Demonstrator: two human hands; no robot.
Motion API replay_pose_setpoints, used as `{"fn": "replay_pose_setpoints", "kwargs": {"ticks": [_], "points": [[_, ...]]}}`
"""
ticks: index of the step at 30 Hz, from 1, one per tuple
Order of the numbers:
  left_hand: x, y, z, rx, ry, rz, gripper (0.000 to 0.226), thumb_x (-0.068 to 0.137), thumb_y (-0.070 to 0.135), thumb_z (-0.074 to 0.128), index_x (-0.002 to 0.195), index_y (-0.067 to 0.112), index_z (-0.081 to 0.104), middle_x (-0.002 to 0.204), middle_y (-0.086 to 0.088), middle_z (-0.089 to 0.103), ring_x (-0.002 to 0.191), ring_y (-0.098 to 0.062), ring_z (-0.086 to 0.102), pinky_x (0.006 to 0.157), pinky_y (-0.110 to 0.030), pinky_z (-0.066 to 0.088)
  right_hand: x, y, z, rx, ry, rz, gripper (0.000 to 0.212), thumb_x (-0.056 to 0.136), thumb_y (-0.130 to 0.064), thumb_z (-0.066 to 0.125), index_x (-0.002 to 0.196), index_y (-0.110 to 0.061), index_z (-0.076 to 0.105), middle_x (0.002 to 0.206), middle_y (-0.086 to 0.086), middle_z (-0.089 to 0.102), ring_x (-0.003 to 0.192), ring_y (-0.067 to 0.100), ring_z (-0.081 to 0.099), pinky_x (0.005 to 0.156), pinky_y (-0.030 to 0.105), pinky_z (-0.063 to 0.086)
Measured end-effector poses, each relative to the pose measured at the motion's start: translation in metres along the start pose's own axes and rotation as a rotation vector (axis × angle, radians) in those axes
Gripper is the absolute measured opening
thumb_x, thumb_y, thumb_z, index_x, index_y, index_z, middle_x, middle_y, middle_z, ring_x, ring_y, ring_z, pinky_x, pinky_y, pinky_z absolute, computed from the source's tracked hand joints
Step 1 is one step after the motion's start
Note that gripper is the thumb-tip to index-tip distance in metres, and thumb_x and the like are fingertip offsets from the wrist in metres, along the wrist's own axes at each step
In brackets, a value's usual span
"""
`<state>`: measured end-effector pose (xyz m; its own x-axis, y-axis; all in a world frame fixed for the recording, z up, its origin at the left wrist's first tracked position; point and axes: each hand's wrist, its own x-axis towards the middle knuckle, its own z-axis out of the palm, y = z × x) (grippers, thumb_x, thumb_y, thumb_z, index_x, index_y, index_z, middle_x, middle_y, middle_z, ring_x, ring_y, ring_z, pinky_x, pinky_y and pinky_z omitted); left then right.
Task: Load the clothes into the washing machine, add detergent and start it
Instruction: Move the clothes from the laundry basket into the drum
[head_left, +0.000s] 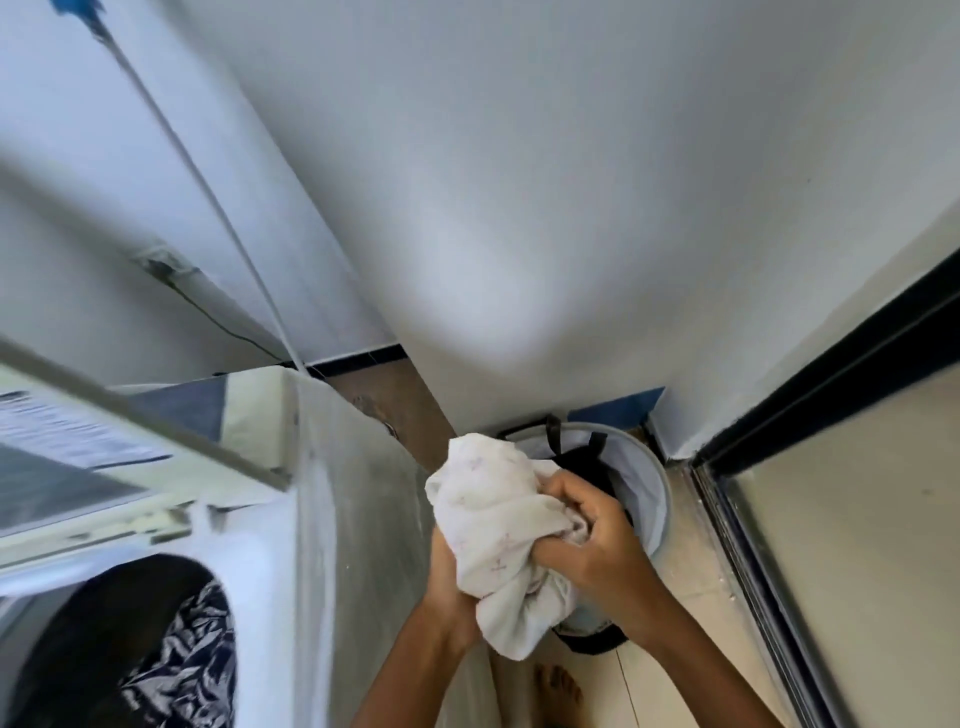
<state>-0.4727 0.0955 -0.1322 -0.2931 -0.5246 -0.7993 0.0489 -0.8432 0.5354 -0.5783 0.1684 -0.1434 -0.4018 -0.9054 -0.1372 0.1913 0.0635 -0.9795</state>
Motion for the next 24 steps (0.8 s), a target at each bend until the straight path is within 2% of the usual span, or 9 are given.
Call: {"fn": "replay_pose_setpoints", "kwargs": {"ticks": [2, 4, 8, 10, 15, 18, 19, 22, 24], "points": [[-0.017, 0.008, -0.007, -0.054, -0.157, 0.025, 0.036, 0.102, 0.021, 0.03, 0.091, 0.005, 0.06, 0.071, -0.008, 0.07, 0.064, -0.019, 0.068, 0.062, -0.035, 0.053, -0.017, -0.014, 0.014, 0.026, 0.076, 0.01, 0.023, 0.063, -0.032, 0.065, 0.075, -0.016, 0.055, 0.069, -0.007, 0.058, 0.067, 0.005, 0.056, 0.063, 0.019, 0.046], [-0.037, 0.017, -0.028, -0.099, -0.293, 0.004, 0.036, 0.098, 0.032, 0.038, 0.098, 0.007, 0.064, 0.085, -0.014, 0.073, 0.076, -0.022, 0.072, 0.078, -0.039, 0.054, -0.036, -0.028, 0.036, 0.029, 0.148, 0.017, 0.034, 0.06, -0.037, 0.066, 0.079, -0.011, 0.055, 0.07, -0.005, 0.059, 0.067, 0.006, 0.055, 0.063, 0.02, 0.047], [-0.082, 0.03, -0.075, -0.031, -0.365, 0.026, 0.058, 0.081, 0.048, 0.052, 0.127, 0.014, 0.059, 0.124, -0.019, 0.063, 0.115, -0.033, 0.059, 0.104, -0.047, 0.042, -0.082, -0.051, 0.092, 0.033, 0.233, 0.011, 0.047, 0.057, -0.044, 0.067, 0.091, -0.013, 0.058, 0.083, 0.0, 0.065, 0.076, 0.006, 0.061, 0.069, 0.021, 0.052], [-0.105, 0.041, -0.103, 0.014, -0.405, 0.073, 0.065, 0.08, 0.053, 0.057, 0.131, 0.014, 0.057, 0.131, -0.019, 0.059, 0.125, -0.035, 0.053, 0.111, -0.049, 0.035, -0.105, -0.056, 0.125, 0.043, 0.247, 0.004, 0.045, 0.059, -0.043, 0.067, 0.095, -0.016, 0.058, 0.089, 0.001, 0.065, 0.08, 0.005, 0.062, 0.071, 0.021, 0.052], [-0.154, 0.064, -0.176, 0.052, -0.452, 0.178, 0.057, 0.088, 0.056, 0.048, 0.125, 0.015, 0.064, 0.127, -0.018, 0.062, 0.121, -0.033, 0.057, 0.11, -0.048, 0.037, -0.141, -0.067, 0.202, 0.068, 0.245, 0.007, 0.032, 0.075, -0.038, 0.073, 0.1, -0.024, 0.059, 0.095, -0.004, 0.069, 0.09, 0.006, 0.066, 0.079, 0.025, 0.053], [-0.187, 0.075, -0.22, 0.065, -0.486, 0.283, 0.052, 0.095, 0.048, 0.035, 0.112, 0.016, 0.072, 0.117, -0.014, 0.069, 0.107, -0.026, 0.067, 0.093, -0.037, 0.051, -0.151, -0.071, 0.238, 0.051, 0.183, 0.004, 0.019, 0.082, -0.032, 0.061, 0.1, -0.029, 0.059, 0.09, -0.018, 0.071, 0.087, -0.003, 0.066, 0.073, 0.016, 0.051], [-0.195, 0.078, -0.234, 0.064, -0.487, 0.304, 0.053, 0.096, 0.047, 0.033, 0.115, 0.014, 0.071, 0.115, -0.013, 0.069, 0.105, -0.025, 0.067, 0.092, -0.036, 0.051, -0.154, -0.074, 0.252, 0.043, 0.167, 0.0, 0.015, 0.086, -0.027, 0.059, 0.1, -0.03, 0.059, 0.088, -0.02, 0.071, 0.085, -0.005, 0.066, 0.069, 0.012, 0.051], [-0.204, 0.088, -0.276, 0.067, -0.45, 0.35, 0.051, 0.094, 0.045, 0.041, 0.125, 0.01, 0.061, 0.121, -0.014, 0.067, 0.112, -0.027, 0.064, 0.101, -0.042, 0.043, -0.158, -0.077, 0.284, 0.003, 0.167, 0.005, 0.011, 0.093, -0.03, 0.049, 0.099, -0.034, 0.057, 0.095, -0.016, 0.069, 0.084, -0.008, 0.064, 0.071, 0.013, 0.05], [-0.208, 0.094, -0.298, 0.153, -0.466, 0.402, 0.045, 0.09, 0.044, 0.056, 0.12, 0.011, 0.064, 0.121, -0.012, 0.067, 0.112, -0.025, 0.063, 0.099, -0.038, 0.045, -0.156, -0.081, 0.301, 0.014, 0.183, 0.026, 0.021, 0.093, -0.045, 0.044, 0.108, -0.036, 0.057, 0.111, -0.012, 0.065, 0.094, -0.008, 0.061, 0.082, 0.019, 0.049]]}}
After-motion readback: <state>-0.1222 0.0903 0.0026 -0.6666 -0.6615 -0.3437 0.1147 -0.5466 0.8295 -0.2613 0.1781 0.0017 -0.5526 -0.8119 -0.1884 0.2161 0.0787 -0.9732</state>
